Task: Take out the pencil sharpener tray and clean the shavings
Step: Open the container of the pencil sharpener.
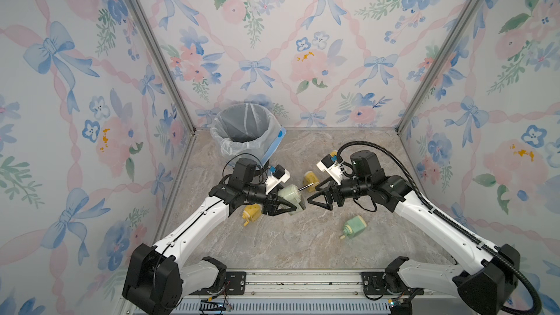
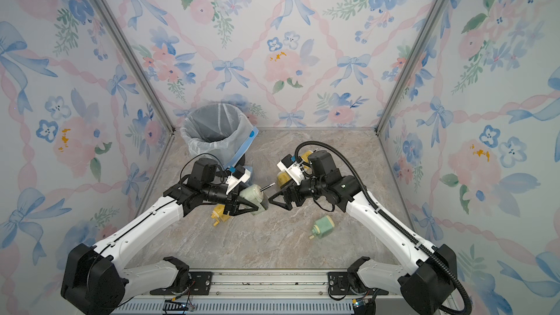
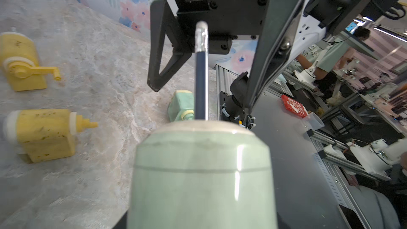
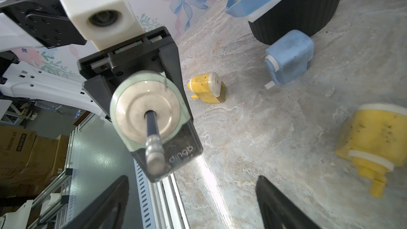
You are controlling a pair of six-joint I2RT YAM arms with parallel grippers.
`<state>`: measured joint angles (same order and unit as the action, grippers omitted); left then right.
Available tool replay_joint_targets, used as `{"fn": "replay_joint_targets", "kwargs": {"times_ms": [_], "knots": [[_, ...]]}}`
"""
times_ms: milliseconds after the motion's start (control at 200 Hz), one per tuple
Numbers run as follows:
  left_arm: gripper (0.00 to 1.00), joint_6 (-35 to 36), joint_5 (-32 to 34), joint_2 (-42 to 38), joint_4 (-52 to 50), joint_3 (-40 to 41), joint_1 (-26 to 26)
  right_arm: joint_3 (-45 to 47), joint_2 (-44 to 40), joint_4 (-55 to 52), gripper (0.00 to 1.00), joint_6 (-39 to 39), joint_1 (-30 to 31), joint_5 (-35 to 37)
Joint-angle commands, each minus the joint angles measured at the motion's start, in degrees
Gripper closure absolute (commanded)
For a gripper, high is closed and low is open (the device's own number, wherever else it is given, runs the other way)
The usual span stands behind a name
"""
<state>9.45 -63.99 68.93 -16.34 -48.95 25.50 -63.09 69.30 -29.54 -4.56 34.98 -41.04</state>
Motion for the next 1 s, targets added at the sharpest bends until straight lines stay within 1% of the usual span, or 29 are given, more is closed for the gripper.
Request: {"fn": "replay_joint_targets", "kwargs": {"times_ms": [0,120,165,315,480,610,670,730,805,930,995], "knots": [[1.00,1.9,-6.1,0.5,1.4,-0.3,0.4,-2.7,-1.3,-4.6,0.14,2.6,2.4,-1.1],[1.00,1.7,-5.9,0.0,1.4,0.0,0.9,-3.8,-1.0,-5.8,0.15,3.4,4.1,0.2],[1.00,1.8,-5.8,-0.2,1.4,0.0,1.0,-4.0,-0.8,-5.7,0.17,3.5,4.4,0.2],[1.00,2.1,-7.3,-1.0,1.4,0.1,1.1,-4.3,0.5,-4.8,0.19,3.4,4.9,0.6],[1.00,2.2,-9.2,-0.6,1.4,-0.2,1.1,-5.7,2.3,-4.0,0.23,3.3,6.7,0.1],[1.00,2.1,-9.1,-0.1,1.4,-0.3,1.2,-6.3,3.7,-4.0,0.24,3.4,7.5,0.4],[1.00,2.1,-8.9,0.0,1.4,-0.4,1.1,-6.3,4.0,-3.7,0.28,3.4,7.9,0.8],[1.00,2.0,-8.8,-0.1,1.4,-0.4,1.1,-6.3,4.2,-3.6,0.29,3.3,8.0,0.9],[1.00,2.0,-8.4,-0.2,1.4,-0.3,1.1,-6.3,4.3,-3.4,0.35,3.1,8.0,0.8],[1.00,1.9,-8.1,-0.1,1.4,-0.4,1.2,-6.2,4.4,-3.6,0.38,3.2,8.4,0.5],[1.00,1.9,-8.1,-0.1,1.4,-0.4,1.2,-6.1,4.5,-3.5,0.44,3.2,8.7,0.3]]}}
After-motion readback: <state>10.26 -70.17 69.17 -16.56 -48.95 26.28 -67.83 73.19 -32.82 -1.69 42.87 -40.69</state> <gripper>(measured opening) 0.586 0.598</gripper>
